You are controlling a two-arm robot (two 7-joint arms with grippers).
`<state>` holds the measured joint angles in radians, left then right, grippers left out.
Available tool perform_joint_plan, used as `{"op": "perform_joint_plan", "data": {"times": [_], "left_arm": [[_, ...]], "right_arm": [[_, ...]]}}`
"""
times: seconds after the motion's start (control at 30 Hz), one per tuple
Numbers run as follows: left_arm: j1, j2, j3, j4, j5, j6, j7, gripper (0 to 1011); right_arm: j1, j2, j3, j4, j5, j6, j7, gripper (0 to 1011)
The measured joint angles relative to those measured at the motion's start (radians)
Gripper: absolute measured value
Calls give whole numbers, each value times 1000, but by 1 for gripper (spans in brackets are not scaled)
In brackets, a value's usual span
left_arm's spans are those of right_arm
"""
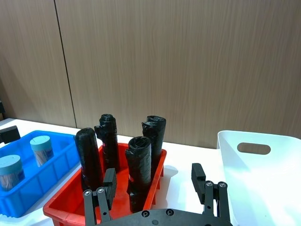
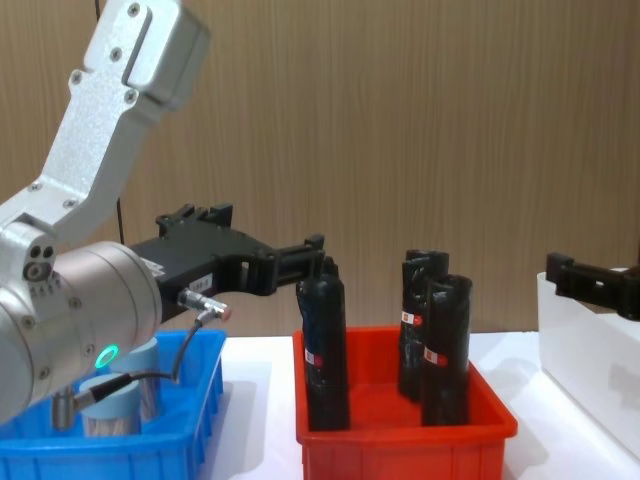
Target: Pick the cotton swabs from the blue box and place them into the white box.
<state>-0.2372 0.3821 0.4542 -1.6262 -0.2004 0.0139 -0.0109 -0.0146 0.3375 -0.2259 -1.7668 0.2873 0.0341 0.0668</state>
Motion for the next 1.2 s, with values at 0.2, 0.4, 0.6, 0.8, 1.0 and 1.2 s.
{"op": "perform_joint_plan", "data": {"times": [0.2, 0.4, 0.6, 0.8, 1.0, 1.2], "left_arm": [[0, 0, 0, 0, 0, 0, 0, 1004], [0, 0, 0, 0, 0, 0, 0, 1004], [0, 0, 0, 0, 0, 0, 0, 1004], [0, 0, 0, 0, 0, 0, 0, 1004], [0, 0, 0, 0, 0, 0, 0, 1004], [-3, -4, -3, 2, -10, 12, 1, 1004]], "right_arm": [[0, 0, 0, 0, 0, 0, 0, 1002], [0, 0, 0, 0, 0, 0, 0, 1002], [0, 0, 0, 0, 0, 0, 0, 1002], [0, 0, 0, 0, 0, 0, 0, 1002], [0, 0, 0, 0, 0, 0, 0, 1002], [0, 0, 0, 0, 0, 0, 0, 1002]]}}
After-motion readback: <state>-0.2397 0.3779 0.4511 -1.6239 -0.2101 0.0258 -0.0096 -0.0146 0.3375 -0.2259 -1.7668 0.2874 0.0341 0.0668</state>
